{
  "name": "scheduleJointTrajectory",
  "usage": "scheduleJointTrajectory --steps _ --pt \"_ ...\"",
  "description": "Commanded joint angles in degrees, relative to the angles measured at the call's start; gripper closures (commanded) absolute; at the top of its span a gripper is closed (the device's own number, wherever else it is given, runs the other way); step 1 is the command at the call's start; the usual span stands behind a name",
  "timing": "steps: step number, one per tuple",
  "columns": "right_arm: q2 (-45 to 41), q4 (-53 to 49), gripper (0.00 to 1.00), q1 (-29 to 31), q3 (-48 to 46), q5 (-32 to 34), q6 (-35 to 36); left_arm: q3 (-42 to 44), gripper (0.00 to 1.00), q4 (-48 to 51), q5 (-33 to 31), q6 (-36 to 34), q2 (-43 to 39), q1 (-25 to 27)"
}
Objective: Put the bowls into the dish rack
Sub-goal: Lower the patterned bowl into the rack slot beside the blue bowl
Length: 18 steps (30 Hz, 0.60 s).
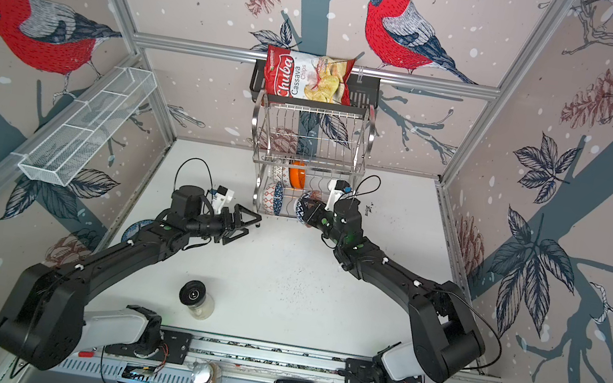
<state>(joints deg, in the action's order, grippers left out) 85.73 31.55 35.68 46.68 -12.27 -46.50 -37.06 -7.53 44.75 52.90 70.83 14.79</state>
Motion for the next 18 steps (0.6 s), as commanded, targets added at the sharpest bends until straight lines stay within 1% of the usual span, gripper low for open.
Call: scheduleJointTrajectory --steps 1,6,12,18 --pt "1.47 11.63 1.0 -1.45 -0.42 -5.48 -1.72 -1.09 0.03 1.64 -0.52 -1.13 0.29 -0.02" --pt "4.53 18.18 1.0 -2.96 -1.2 -10.11 -5.0 -2.71 0.02 4.63 -1.44 -2.04 0.25 -0.02" --pt "7.27 27.2 1.0 -4.64 -3.51 -13.38 -10.16 -4.0 0.03 7.12 -1.85 -3.23 0.88 0.07" --pt "11.16 31.43 1.0 -5.88 -2.3 -17.45 -12.74 -6.25 0.03 9.06 -2.33 -4.15 2.23 0.32"
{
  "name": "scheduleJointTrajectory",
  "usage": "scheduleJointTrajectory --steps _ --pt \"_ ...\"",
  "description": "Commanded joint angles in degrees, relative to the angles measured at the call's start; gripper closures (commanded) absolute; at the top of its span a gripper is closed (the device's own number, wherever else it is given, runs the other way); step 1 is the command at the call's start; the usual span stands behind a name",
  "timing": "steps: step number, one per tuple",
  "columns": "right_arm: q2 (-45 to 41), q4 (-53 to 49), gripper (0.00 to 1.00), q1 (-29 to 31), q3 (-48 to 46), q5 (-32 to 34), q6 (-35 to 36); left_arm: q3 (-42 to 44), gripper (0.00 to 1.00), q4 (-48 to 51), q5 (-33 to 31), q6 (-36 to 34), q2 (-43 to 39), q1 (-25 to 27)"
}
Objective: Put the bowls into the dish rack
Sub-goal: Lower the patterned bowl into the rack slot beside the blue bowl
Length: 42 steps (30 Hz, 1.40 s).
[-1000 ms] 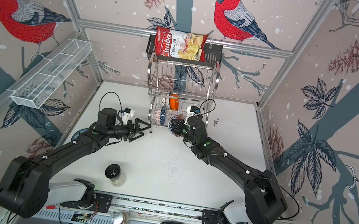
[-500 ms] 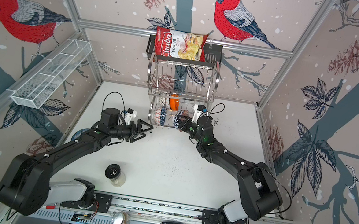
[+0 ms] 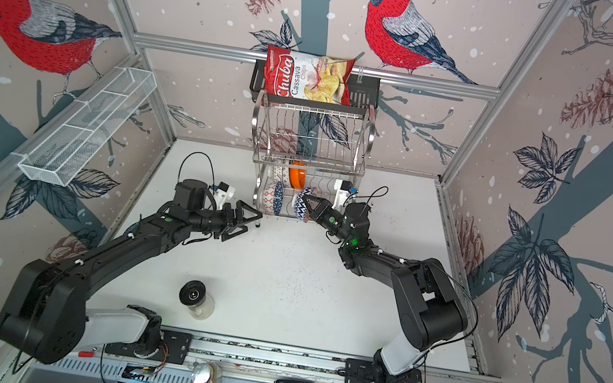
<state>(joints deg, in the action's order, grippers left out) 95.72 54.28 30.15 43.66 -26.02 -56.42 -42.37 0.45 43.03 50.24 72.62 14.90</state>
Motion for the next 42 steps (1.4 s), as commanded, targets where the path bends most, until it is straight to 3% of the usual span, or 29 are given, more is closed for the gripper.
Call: scheduleJointTrajectory --steps 1,15,33,42 --pt "1.91 9.95 1.0 -0.49 0.8 -4.22 -3.55 -1.11 0.03 1.18 -0.72 -1.42 0.5 0.29" --pt "11.41 18.25 1.0 -0.82 5.62 -9.22 -12.21 -2.27 0.02 2.63 -1.67 -1.9 1.65 0.75" --pt "18.07 22.74 1.0 0.37 8.99 -8.6 -18.81 -1.4 0.03 2.49 -1.97 -2.18 1.21 0.8" --pt "20.05 20.07 1.0 0.75 10.57 -7.59 -19.38 -1.19 0.03 2.28 -1.91 -2.07 1.47 0.8"
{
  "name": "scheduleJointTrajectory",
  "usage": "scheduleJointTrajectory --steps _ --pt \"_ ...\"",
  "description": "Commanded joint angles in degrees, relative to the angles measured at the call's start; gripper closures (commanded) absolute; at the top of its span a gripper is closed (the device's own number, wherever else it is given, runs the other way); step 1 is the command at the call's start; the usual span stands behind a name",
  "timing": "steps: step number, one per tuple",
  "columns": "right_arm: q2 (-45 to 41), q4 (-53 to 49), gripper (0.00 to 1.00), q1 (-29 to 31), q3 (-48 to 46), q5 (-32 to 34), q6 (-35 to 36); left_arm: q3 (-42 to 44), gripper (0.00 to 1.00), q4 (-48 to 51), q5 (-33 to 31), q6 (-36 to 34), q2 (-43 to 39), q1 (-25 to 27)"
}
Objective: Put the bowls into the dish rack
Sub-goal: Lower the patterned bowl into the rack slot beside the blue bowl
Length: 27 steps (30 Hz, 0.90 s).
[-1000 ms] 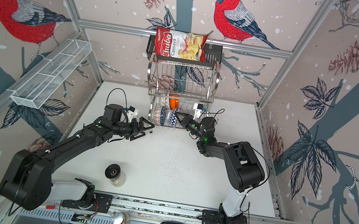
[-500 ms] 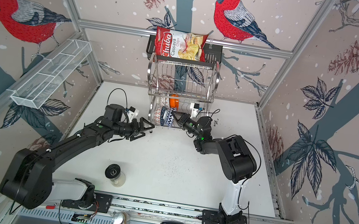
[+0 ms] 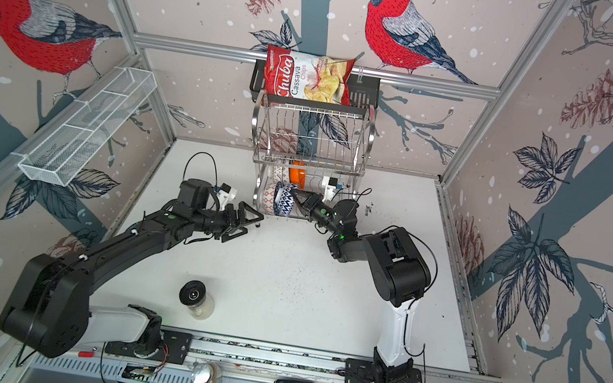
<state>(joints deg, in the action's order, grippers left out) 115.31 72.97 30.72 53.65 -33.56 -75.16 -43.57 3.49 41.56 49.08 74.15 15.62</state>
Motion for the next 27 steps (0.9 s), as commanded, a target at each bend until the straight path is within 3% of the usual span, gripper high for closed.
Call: scheduleJointTrajectory --steps 1,27 --pt "0.62 1.45 1.0 0.23 0.58 0.15 -0.69 0.0 0.02 -0.76 -0.5 -0.92 -0.11 0.04" --pt "5.0 -2.68 1.0 0.6 4.69 0.88 -2.69 0.1 0.02 -1.02 -0.35 -1.26 -0.11 0.1"
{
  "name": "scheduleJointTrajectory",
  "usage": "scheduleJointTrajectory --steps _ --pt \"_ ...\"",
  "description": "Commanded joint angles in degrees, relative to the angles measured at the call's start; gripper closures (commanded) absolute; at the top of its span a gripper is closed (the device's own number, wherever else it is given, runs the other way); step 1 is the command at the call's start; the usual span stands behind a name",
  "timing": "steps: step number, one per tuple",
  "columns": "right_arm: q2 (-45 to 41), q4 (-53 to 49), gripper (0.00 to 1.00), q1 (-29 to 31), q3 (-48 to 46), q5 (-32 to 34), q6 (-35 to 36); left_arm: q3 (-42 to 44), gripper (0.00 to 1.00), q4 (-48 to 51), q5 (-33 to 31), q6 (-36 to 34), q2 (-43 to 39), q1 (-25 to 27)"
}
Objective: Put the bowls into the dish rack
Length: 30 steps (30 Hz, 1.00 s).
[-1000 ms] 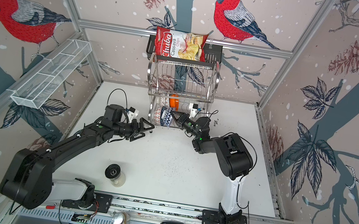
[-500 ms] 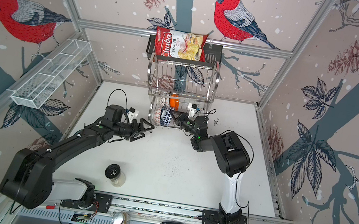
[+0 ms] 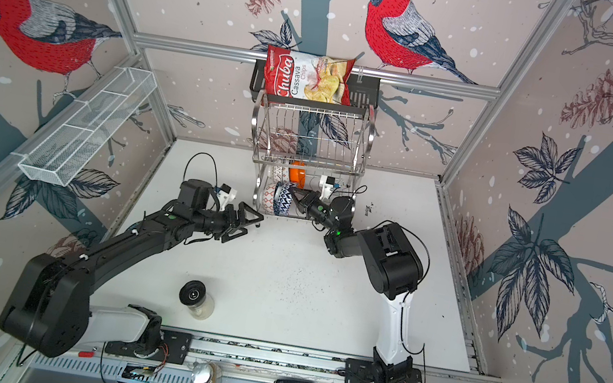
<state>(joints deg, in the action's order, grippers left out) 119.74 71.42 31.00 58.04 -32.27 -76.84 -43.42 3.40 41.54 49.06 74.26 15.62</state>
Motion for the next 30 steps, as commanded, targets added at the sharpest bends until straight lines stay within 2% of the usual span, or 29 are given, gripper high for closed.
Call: scheduleJointTrajectory --steps 1,17,30 --pt "0.66 -1.02 1.0 0.34 0.32 -0.39 -1.12 0.01 0.03 -0.94 -0.39 -1.3 -0.25 0.03" --pt "2.47 -2.62 1.0 1.82 0.79 1.43 -4.17 0.35 0.03 -1.47 -0.01 -1.33 0.53 0.08" --pt "1.5 3.05 1.0 2.66 0.14 5.4 -10.26 0.28 0.02 -2.02 0.14 -1.07 1.46 0.05"
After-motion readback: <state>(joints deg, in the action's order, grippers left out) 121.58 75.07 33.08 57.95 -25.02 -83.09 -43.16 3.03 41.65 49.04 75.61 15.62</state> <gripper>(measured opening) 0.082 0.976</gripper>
